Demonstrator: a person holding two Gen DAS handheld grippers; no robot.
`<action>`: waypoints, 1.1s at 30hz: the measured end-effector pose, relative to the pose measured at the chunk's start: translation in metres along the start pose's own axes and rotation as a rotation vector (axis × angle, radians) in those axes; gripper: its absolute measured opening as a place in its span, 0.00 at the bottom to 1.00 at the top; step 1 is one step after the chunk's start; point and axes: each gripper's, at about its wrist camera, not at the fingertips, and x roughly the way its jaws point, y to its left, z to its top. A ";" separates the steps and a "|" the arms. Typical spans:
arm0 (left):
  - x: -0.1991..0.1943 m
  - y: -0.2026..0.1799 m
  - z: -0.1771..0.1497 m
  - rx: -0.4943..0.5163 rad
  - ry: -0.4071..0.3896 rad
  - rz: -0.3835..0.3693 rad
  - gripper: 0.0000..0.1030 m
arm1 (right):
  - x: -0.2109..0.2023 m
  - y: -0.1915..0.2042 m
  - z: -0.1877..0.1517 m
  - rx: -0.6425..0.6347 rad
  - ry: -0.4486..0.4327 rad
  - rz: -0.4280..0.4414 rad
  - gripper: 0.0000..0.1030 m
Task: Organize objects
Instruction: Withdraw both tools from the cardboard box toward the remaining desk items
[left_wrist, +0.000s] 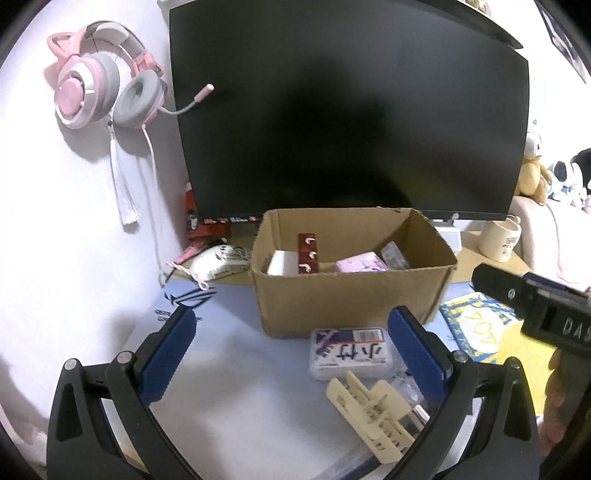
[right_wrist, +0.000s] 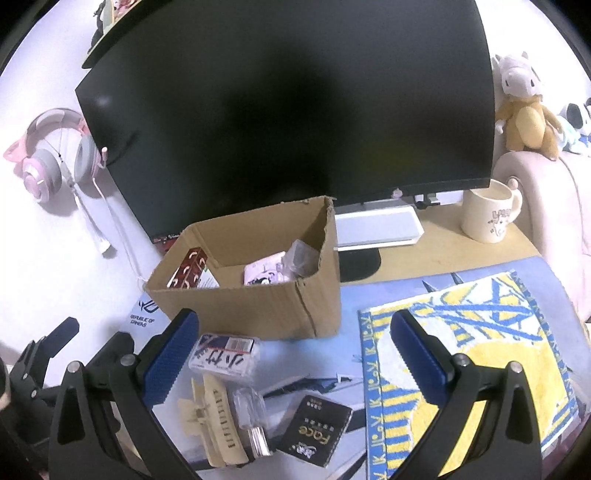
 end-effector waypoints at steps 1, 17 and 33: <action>-0.001 -0.001 -0.001 -0.005 -0.002 0.003 1.00 | -0.001 -0.002 -0.003 0.010 0.001 0.003 1.00; 0.001 -0.016 -0.036 0.013 -0.011 0.029 1.00 | 0.004 -0.020 -0.036 0.077 0.092 -0.024 1.00; 0.018 -0.029 -0.064 0.068 0.072 -0.040 1.00 | 0.024 -0.019 -0.056 0.080 0.187 -0.132 1.00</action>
